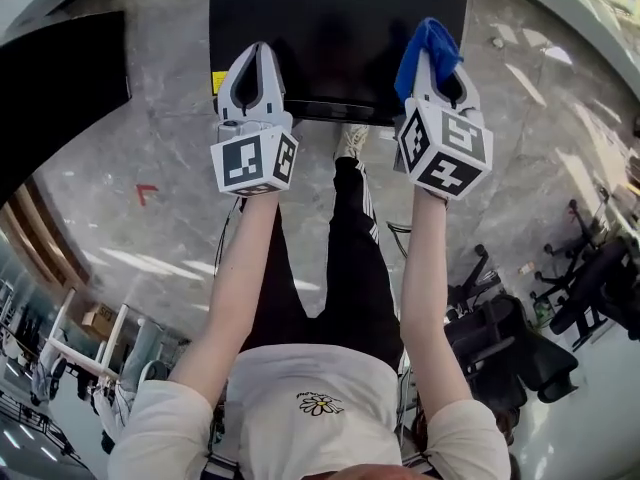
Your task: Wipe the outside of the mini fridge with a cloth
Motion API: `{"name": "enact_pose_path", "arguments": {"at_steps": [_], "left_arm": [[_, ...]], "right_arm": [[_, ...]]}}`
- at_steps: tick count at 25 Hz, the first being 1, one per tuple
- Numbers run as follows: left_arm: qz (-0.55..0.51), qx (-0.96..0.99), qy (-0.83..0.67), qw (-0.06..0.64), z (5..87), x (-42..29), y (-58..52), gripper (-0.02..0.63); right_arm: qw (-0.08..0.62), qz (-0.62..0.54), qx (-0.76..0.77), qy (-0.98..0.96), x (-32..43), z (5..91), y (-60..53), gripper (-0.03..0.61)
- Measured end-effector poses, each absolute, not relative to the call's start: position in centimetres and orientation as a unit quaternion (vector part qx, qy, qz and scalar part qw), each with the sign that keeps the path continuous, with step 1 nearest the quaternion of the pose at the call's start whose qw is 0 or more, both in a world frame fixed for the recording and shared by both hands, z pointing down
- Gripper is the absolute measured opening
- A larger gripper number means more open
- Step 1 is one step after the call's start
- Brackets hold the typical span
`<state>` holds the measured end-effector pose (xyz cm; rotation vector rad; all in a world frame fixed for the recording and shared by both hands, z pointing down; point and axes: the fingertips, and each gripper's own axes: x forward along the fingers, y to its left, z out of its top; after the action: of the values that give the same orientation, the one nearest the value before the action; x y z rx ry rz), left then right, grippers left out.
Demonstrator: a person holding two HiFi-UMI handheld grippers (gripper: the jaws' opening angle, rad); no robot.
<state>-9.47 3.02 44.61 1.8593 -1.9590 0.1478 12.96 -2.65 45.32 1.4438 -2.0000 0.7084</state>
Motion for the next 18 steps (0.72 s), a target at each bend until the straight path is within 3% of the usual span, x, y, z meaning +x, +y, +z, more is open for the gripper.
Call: {"name": "enact_pose_path", "arguments": {"at_steps": [14, 18], "left_arm": [[0.048, 0.615, -0.753, 0.23, 42.8, -24.4, 10.9, 0.005], [0.052, 0.603, -0.76, 0.235, 44.1, -27.8, 12.5, 0.005]], "right_arm": [[0.239, 0.304, 0.388, -0.837, -12.9, 40.8, 5.0, 0.061], [0.266, 0.311, 0.34, -0.847, -17.9, 43.3, 8.2, 0.061]]}}
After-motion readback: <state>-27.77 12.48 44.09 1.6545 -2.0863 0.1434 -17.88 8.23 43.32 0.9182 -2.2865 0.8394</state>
